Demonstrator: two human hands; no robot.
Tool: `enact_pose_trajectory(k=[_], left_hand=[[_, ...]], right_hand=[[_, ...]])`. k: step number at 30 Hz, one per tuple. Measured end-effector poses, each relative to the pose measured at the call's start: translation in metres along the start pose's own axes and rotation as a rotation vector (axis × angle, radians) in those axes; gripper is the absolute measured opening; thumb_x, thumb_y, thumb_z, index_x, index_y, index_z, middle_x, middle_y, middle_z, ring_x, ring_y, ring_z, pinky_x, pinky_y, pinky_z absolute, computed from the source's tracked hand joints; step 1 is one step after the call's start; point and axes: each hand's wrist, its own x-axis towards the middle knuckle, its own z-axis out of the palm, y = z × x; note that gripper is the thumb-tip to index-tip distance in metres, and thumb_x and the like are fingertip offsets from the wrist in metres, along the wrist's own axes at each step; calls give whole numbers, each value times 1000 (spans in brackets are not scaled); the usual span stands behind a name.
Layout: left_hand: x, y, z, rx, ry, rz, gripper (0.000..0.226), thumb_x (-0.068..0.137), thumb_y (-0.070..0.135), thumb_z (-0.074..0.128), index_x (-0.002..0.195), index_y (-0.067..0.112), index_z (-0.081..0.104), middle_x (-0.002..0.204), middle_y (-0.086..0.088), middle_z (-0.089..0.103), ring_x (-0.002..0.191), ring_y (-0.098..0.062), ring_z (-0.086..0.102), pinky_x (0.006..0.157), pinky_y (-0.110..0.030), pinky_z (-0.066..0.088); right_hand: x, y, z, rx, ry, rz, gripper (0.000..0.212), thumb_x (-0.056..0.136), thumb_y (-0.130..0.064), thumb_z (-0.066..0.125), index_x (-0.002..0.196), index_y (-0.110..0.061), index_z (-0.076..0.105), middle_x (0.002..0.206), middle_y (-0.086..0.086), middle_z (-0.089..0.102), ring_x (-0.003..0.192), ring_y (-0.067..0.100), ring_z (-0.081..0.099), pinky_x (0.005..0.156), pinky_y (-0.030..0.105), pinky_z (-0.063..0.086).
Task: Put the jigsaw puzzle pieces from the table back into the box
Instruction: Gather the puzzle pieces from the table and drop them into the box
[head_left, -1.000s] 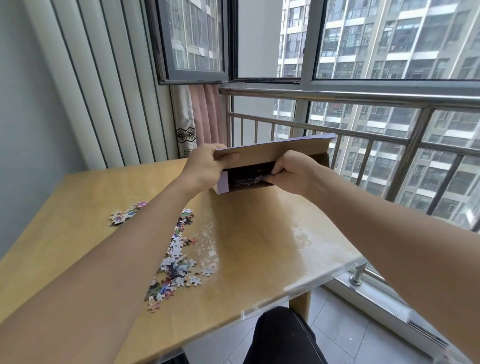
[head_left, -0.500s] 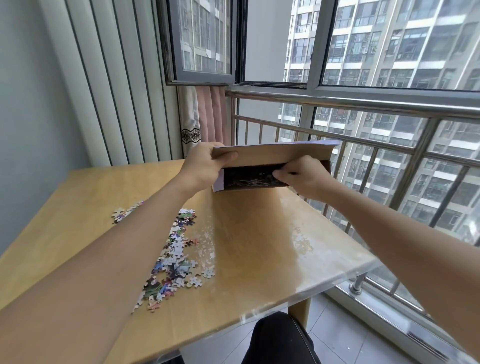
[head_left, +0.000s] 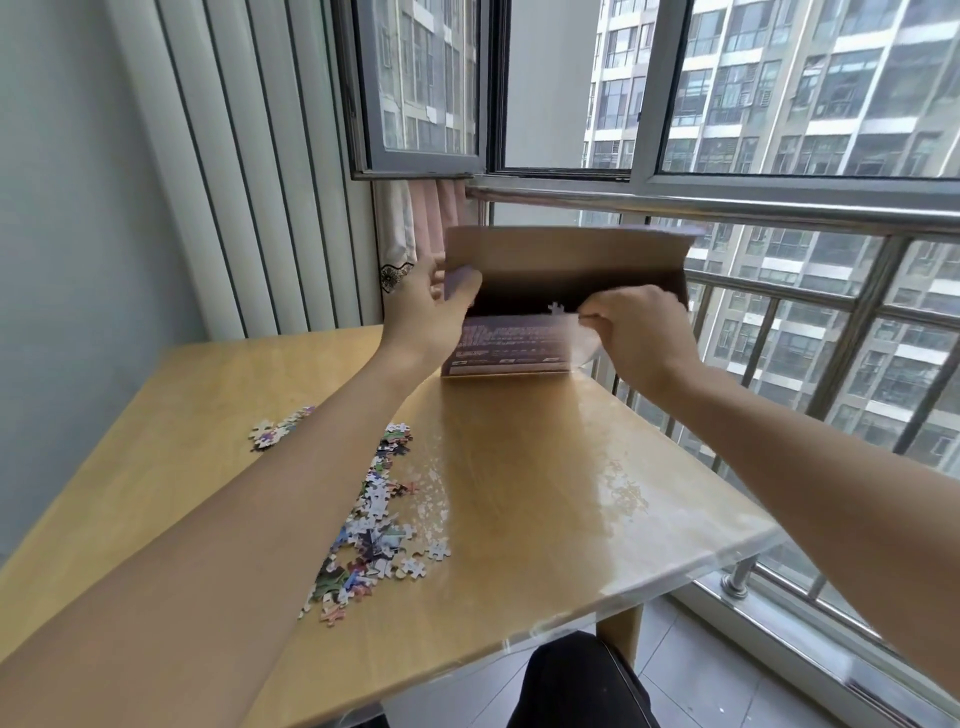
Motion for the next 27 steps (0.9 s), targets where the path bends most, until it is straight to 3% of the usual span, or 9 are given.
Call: enact_pose_trajectory(k=[3, 6, 9, 13, 17, 20, 23, 25, 27], left_hand=[[-4, -7, 0, 23, -11, -1, 24, 98, 35, 62, 113, 17, 69, 92, 12, 68, 86, -13, 66, 90, -40, 55], [-6, -16, 2, 140, -30, -31, 27, 93, 43, 67, 109, 24, 75, 97, 5, 74, 97, -20, 67, 90, -39, 54], [-12, -29, 8, 132, -131, -116, 21, 91, 39, 71, 107, 28, 77, 99, 11, 75, 98, -13, 67, 93, -37, 54], [-26, -45, 23, 235, -220, -138, 24, 90, 34, 73, 108, 18, 77, 101, 2, 74, 97, -20, 66, 89, -36, 54], [-45, -72, 35, 383, -382, -194, 14, 91, 20, 71, 101, 13, 78, 105, -5, 73, 97, -25, 65, 87, -40, 57], [-56, -80, 33, 478, -535, -225, 23, 90, 0, 59, 99, 12, 76, 102, -6, 69, 97, -24, 62, 81, -33, 53], [-57, -74, 19, 383, -619, -204, 25, 85, -3, 65, 96, 17, 75, 105, -1, 73, 103, -18, 66, 92, -39, 56], [-54, -67, 1, 386, -659, -172, 26, 82, 1, 75, 97, 21, 73, 105, 3, 73, 104, -14, 66, 87, -34, 57], [-53, -63, -23, 476, -627, -178, 31, 80, 9, 81, 108, 20, 71, 109, 2, 70, 103, -14, 64, 81, -31, 55]], right_hand=[[-9, -4, 5, -39, -117, -34, 18, 92, -13, 62, 85, -19, 78, 81, 3, 75, 69, 28, 67, 65, 39, 57], [-17, -1, 8, -103, -254, -2, 13, 92, -16, 65, 84, -18, 76, 83, 3, 73, 75, 29, 66, 64, 36, 54], [-25, 1, 15, -145, -409, 13, 7, 91, -18, 69, 92, -22, 75, 90, 1, 72, 80, 28, 64, 65, 35, 50], [-43, -5, 28, -156, -553, 50, 11, 89, -18, 66, 88, -27, 73, 91, -2, 69, 78, 24, 62, 62, 31, 48], [-47, -28, 32, -69, -923, 43, 16, 89, -34, 69, 74, -29, 65, 80, -4, 65, 76, 25, 64, 70, 33, 56], [-41, -56, 19, 107, -1127, 71, 9, 95, -30, 65, 99, -24, 71, 80, 7, 71, 61, 21, 70, 64, 29, 60], [-33, -81, 8, 348, -1068, 91, 21, 91, -14, 70, 112, -15, 71, 87, 13, 76, 68, 20, 75, 66, 27, 62], [-31, -98, 10, 457, -999, 85, 30, 85, -10, 77, 114, -12, 70, 93, 12, 76, 69, 19, 76, 65, 27, 62], [-35, -118, 23, 483, -1045, 106, 55, 77, -16, 87, 126, -10, 62, 98, 13, 75, 66, 19, 75, 64, 30, 63]])
